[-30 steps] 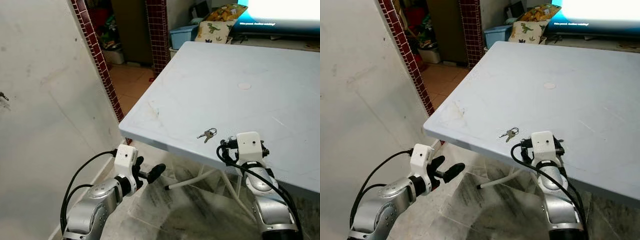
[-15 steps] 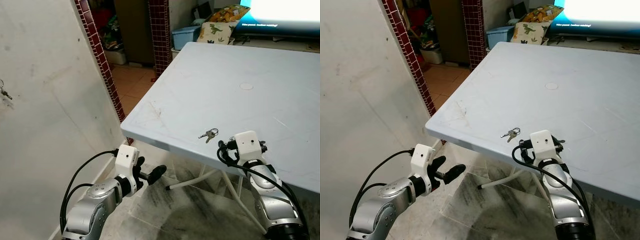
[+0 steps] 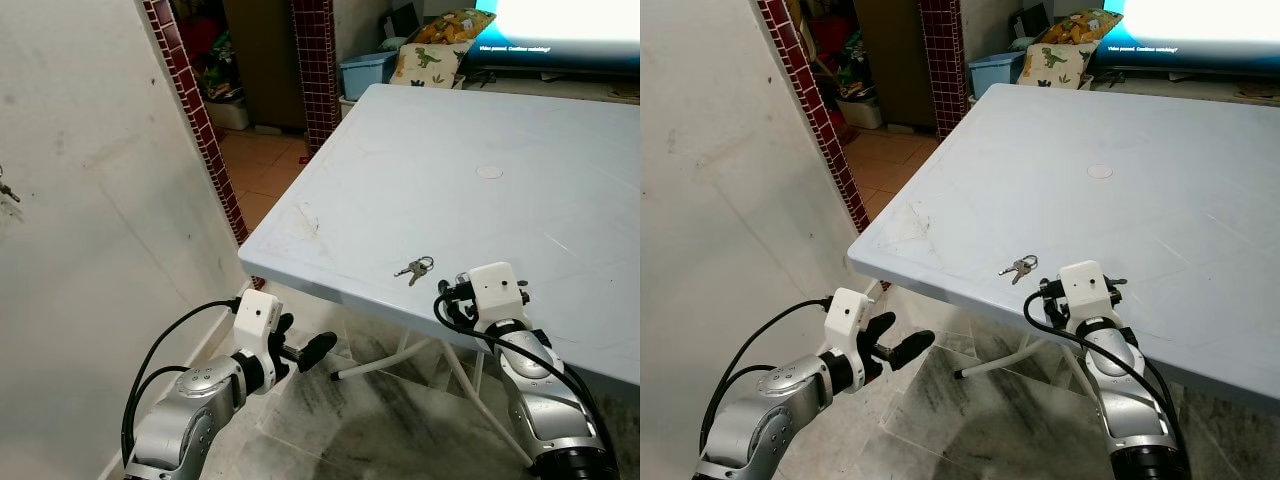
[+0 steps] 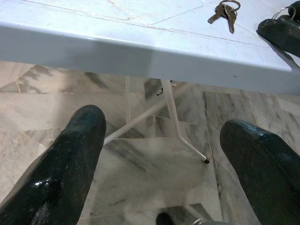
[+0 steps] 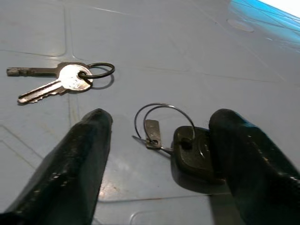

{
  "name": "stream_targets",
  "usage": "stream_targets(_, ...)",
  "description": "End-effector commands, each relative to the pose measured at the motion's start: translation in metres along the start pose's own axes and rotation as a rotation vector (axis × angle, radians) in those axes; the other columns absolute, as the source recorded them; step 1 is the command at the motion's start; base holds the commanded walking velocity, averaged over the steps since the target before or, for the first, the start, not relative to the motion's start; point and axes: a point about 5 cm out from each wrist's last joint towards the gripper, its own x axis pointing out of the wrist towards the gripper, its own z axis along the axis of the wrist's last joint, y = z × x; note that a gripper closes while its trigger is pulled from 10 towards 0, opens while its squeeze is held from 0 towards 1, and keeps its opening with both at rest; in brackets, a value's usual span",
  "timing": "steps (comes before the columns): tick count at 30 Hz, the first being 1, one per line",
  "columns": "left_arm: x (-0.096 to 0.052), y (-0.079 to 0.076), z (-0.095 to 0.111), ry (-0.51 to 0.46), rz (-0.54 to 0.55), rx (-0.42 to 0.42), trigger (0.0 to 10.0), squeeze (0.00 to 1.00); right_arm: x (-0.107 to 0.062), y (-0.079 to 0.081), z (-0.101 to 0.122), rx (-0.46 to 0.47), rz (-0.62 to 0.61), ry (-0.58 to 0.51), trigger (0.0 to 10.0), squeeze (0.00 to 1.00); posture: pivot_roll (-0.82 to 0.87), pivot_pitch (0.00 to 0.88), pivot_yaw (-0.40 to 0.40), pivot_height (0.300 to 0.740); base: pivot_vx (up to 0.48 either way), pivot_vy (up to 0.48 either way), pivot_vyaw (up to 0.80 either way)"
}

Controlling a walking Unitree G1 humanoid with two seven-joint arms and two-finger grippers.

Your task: Hang keys on a hook

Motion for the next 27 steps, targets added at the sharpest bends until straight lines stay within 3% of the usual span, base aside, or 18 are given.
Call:
stream_targets(1,-0.0029,0.0027,0.0036,-0.005,0.010,0.019,10.0,0.00,0.0001,0.0030,-0.0053,0.007,0.012,0.022,0.0,0.00,-0.06,0.000,0.152,0.740,0.000,0.000,0.00)
stream_targets(27,-0.0017,0.0025,0.0035,-0.003,0.008,0.025,10.0,0.00,-0.0005,0.0062,-0.0053,0.002,0.020,0.011,0.0,0.00,-0.06,0.000,0.152,0.740,0.000,0.000,0.00)
